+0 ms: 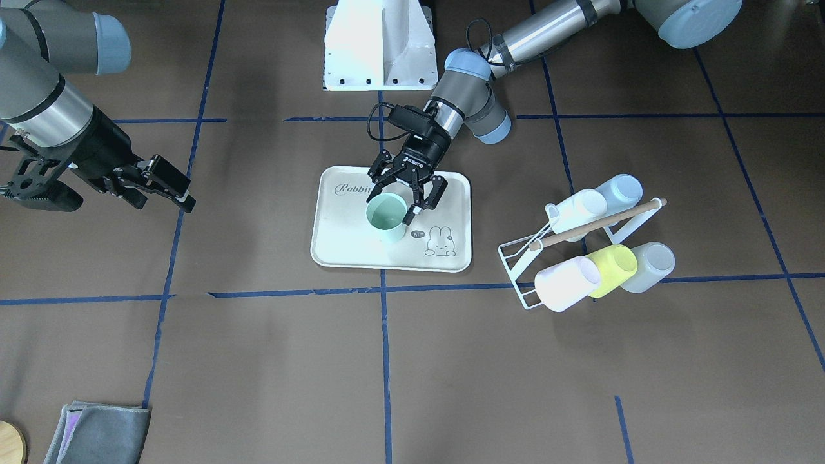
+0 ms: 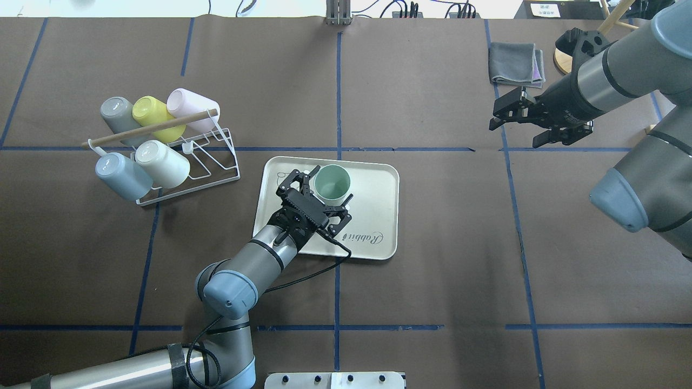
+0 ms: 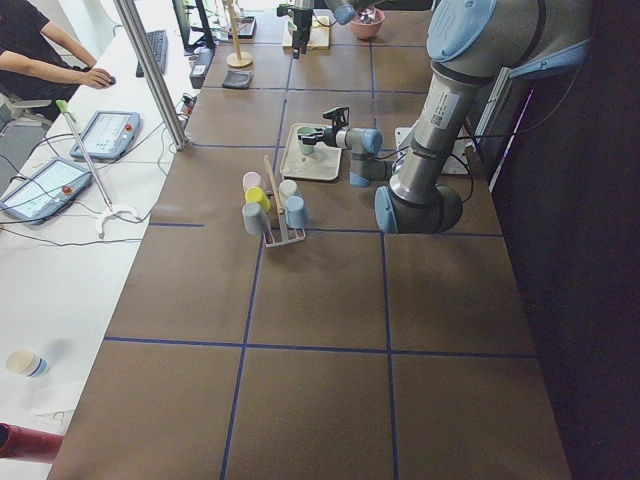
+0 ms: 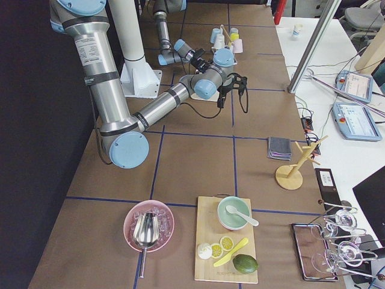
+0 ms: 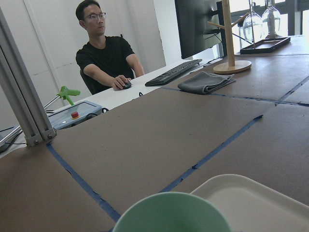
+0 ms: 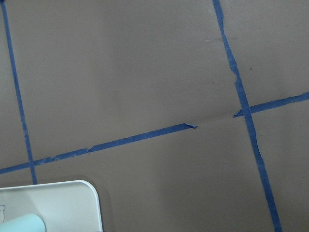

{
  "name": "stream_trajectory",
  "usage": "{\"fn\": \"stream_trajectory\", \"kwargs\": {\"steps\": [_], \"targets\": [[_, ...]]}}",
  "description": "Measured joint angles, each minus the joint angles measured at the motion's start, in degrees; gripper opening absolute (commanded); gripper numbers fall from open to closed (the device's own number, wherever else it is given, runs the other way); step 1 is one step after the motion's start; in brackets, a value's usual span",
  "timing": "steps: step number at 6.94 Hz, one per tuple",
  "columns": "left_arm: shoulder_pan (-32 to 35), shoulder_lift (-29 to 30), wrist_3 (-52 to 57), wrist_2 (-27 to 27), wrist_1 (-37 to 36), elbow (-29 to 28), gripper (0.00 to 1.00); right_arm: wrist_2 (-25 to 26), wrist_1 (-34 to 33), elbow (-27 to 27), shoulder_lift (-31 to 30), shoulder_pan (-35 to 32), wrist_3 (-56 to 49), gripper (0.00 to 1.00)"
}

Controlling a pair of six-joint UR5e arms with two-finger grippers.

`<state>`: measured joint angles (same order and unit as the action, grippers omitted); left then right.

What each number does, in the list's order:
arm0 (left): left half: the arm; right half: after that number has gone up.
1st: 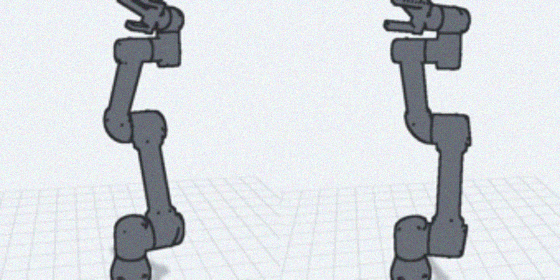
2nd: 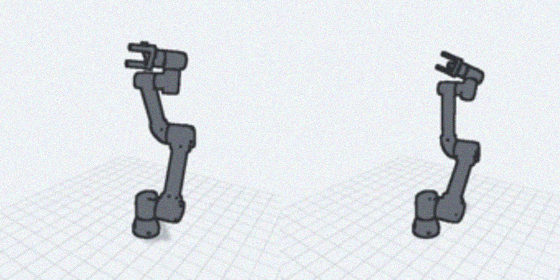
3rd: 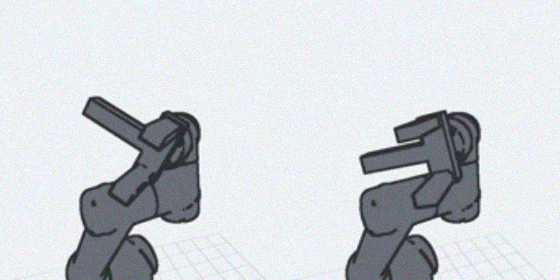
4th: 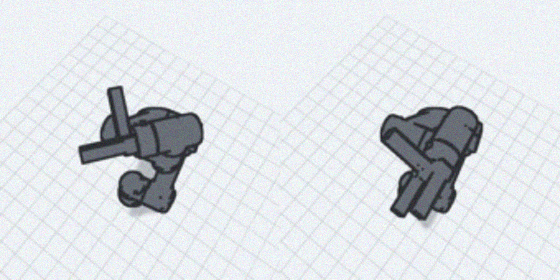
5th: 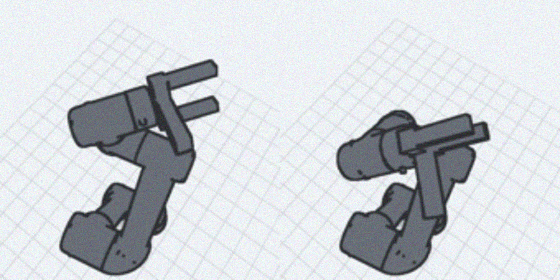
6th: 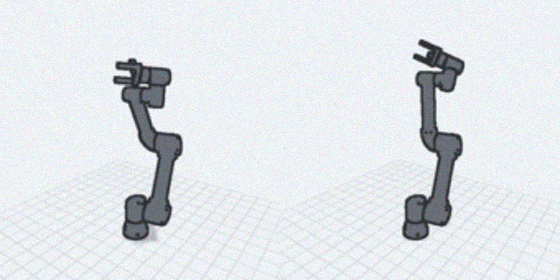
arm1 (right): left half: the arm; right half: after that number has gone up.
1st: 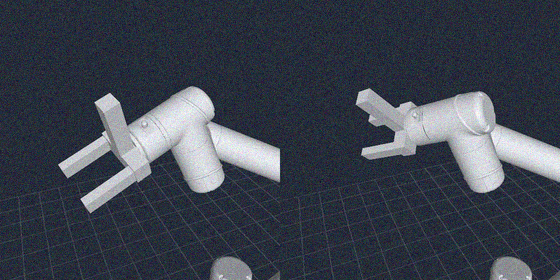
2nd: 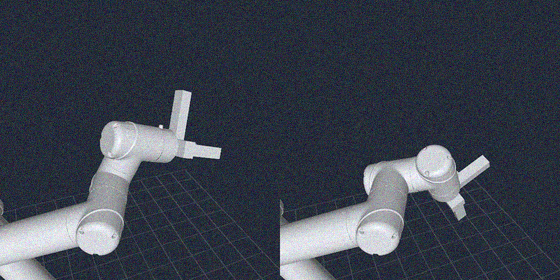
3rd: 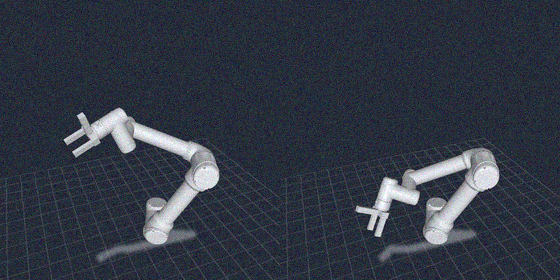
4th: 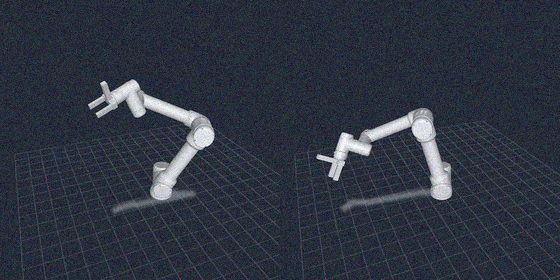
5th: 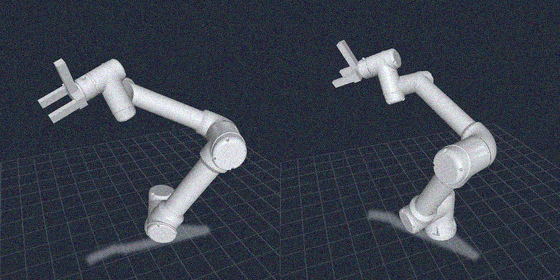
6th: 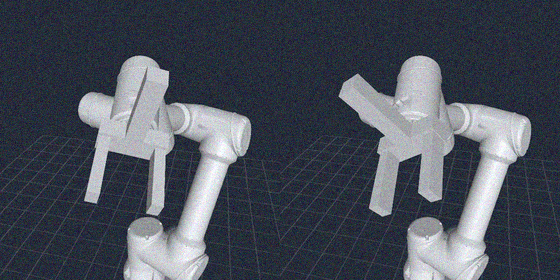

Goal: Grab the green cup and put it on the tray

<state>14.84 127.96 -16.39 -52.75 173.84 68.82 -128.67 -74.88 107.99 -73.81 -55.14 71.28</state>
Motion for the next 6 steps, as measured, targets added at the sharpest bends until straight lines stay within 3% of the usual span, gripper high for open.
{"fn": "stream_trajectory", "kwargs": {"steps": [3, 6], "targets": [[0.47, -1.29, 0.07, -0.2, -1.54, 5.19, 0.99, 0.0, 0.0, -0.05, 0.0, 0.09, 0.08, 1.0], [6.15, -2.29, -0.3, -6.28, -8.05, 11.39, 0.99, -0.16, 0.0, -0.11, -0.16, -0.05, -0.06, 1.0]]}}
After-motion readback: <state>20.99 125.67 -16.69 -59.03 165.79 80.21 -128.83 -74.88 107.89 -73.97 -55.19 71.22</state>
